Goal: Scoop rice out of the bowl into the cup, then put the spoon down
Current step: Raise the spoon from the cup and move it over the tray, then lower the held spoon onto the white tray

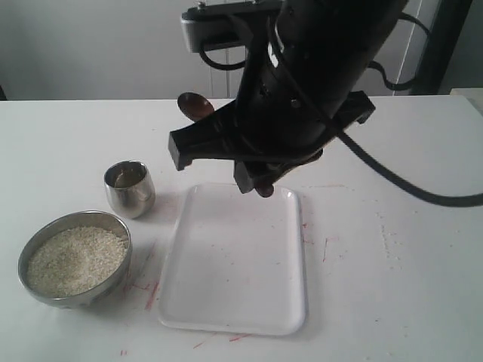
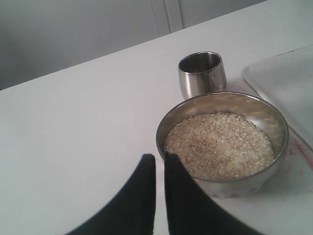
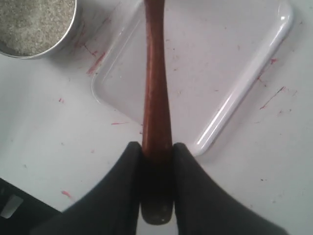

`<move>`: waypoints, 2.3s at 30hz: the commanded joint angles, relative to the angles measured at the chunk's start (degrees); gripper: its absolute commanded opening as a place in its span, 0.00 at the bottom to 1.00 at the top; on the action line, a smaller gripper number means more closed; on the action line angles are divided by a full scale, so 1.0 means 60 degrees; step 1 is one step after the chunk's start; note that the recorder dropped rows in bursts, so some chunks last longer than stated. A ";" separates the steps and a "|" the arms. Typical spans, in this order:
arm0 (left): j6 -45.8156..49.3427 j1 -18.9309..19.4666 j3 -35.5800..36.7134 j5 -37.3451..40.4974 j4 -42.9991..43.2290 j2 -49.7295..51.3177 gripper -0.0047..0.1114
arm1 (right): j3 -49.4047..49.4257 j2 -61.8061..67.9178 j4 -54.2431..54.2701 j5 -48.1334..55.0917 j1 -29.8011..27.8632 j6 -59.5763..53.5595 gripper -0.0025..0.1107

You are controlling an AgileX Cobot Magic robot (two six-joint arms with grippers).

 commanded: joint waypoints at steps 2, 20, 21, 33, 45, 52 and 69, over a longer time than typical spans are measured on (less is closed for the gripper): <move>-0.0046 0.0015 -0.0030 -0.0046 -0.0079 0.0007 0.16 | 0.0499 -0.0029 0.0993 -0.0088 -0.0748 -0.0828 0.05; -0.0046 0.0015 -0.0030 -0.0046 -0.0079 0.0007 0.16 | 0.1180 0.1914 0.1693 0.0039 -0.1463 -0.2545 0.05; -0.0046 0.0015 -0.0030 -0.0046 -0.0079 0.0007 0.16 | 0.1180 0.2018 0.1693 0.0056 -0.1538 -0.2656 0.05; -0.0046 0.0015 -0.0030 -0.0046 -0.0079 0.0007 0.16 | 0.1122 0.2783 0.1752 -0.0314 -0.1602 -0.2339 0.05; -0.0046 0.0015 -0.0030 -0.0046 -0.0079 0.0007 0.16 | 0.1122 0.3248 0.3115 -0.1540 -0.1602 -0.0926 0.05; -0.0046 0.0015 -0.0030 -0.0046 -0.0079 0.0007 0.16 | 0.1122 0.3248 0.3156 -0.1883 -0.1602 0.0006 0.05; -0.0046 0.0015 -0.0030 -0.0046 -0.0079 0.0007 0.16 | 0.1122 0.3269 0.2796 -0.2286 -0.1602 0.1035 0.05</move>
